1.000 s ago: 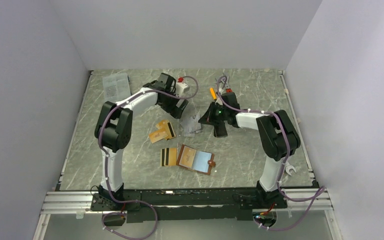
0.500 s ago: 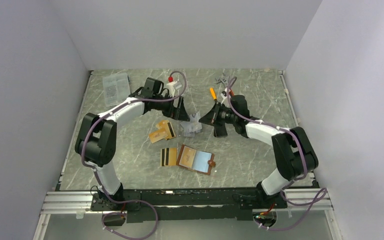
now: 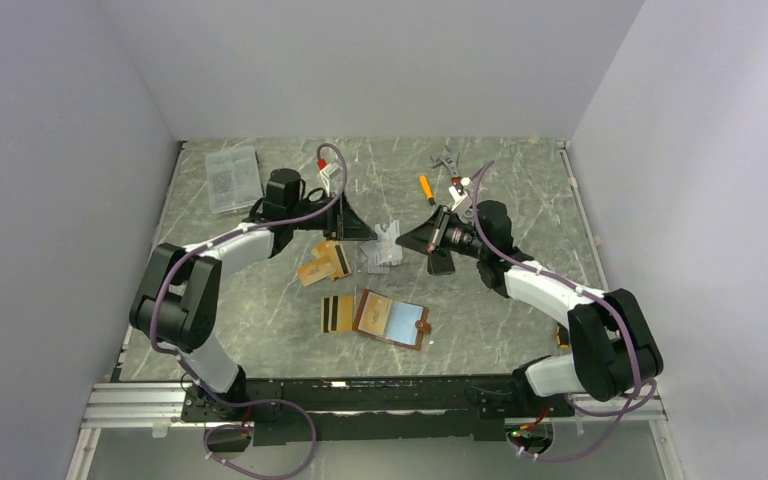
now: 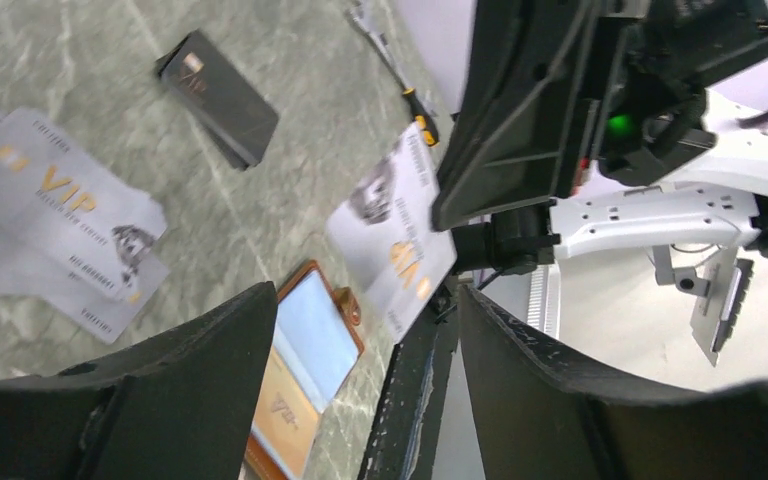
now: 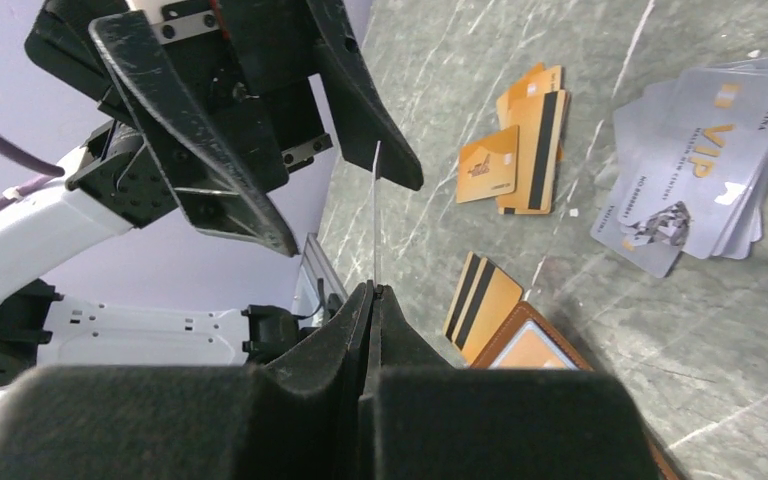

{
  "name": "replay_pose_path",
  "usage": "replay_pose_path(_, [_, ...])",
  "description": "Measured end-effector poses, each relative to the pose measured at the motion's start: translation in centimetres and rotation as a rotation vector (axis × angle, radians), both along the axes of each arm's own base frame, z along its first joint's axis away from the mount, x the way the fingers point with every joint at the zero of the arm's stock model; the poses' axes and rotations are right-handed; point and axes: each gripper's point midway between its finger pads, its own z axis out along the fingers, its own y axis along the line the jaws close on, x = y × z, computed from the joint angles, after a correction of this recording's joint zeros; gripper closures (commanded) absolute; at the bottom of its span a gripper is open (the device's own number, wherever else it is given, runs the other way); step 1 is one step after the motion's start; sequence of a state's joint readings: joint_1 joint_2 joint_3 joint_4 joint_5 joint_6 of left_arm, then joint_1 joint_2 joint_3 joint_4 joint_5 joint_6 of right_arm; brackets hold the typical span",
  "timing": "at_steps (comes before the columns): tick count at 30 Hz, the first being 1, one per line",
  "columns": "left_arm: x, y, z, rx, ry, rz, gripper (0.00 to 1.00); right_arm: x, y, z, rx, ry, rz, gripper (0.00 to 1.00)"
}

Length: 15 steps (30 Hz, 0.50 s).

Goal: Put the credit cards into the card holder
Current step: Pick up the credit card from the center of the board.

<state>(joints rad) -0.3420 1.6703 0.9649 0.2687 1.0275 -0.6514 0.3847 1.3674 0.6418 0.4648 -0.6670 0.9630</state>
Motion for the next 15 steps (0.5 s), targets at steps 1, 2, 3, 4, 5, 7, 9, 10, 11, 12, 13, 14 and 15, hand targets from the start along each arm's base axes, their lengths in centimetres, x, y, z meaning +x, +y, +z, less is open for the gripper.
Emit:
replay_pose_path(1, [-0.2, -0.1, 0.6, -0.017, -0.012, -0.007, 0.3, -0.1, 0.2, 0.1, 0.006, 0.001, 0.003, 1.0])
replay_pose_path(2, [-0.3, -0.3, 1.2, -0.03, -0.024, -0.015, 0.32, -0.2, 0.3, 0.2, 0.01, 0.002, 0.006, 1.0])
replay_pose_path(3, [-0.5, -0.4, 1.7, -0.044, -0.033, -0.023, 0.33, -0.3, 0.4, 0.3, 0.014, 0.001, 0.008, 1.0])
replay_pose_path(4, [-0.7, -0.5, 2.0, -0.053, -0.041, -0.03, 0.34, -0.4, 0.6, 0.5, 0.02, 0.003, 0.011, 1.0])
replay_pose_path(5, [-0.8, -0.5, 2.2, -0.058, -0.046, -0.033, 0.36, -0.4, 0.8, 0.6, 0.025, 0.003, 0.013, 1.0])
replay_pose_path(7, [-0.9, -0.6, 2.5, -0.066, -0.045, -0.039, 0.39, -0.6, 1.1, 0.9, 0.034, -0.001, 0.018, 1.0])
replay_pose_path(9, [-1.0, -0.7, 2.6, -0.071, -0.049, -0.043, 0.41, -0.7, 1.4, 1.0, 0.04, -0.001, 0.021, 1.0])
replay_pose_path(10, [-1.1, -0.7, 2.6, -0.071, -0.049, -0.045, 0.41, -0.8, 1.5, 1.1, 0.043, -0.001, 0.022, 1.0])
replay_pose_path(11, [-1.1, -0.7, 2.6, -0.071, -0.048, -0.046, 0.42, -0.8, 1.6, 1.2, 0.044, -0.002, 0.02, 1.0])
replay_pose_path(12, [-1.1, -0.7, 2.5, -0.07, -0.045, -0.047, 0.45, -0.8, 1.7, 1.2, 0.045, -0.004, 0.019, 1.0])
replay_pose_path(13, [-1.1, -0.7, 2.5, -0.07, -0.045, -0.047, 0.5, -0.7, 1.7, 1.3, 0.046, -0.006, 0.015, 1.0])
replay_pose_path(14, [-1.1, -0.7, 2.6, -0.071, -0.044, -0.047, 0.57, -0.7, 1.7, 1.3, 0.045, -0.007, 0.012, 1.0])
replay_pose_path(15, [-1.2, -0.6, 2.5, -0.073, -0.044, -0.047, 0.66, -0.7, 1.7, 1.3, 0.045, -0.009, 0.008, 1.0])
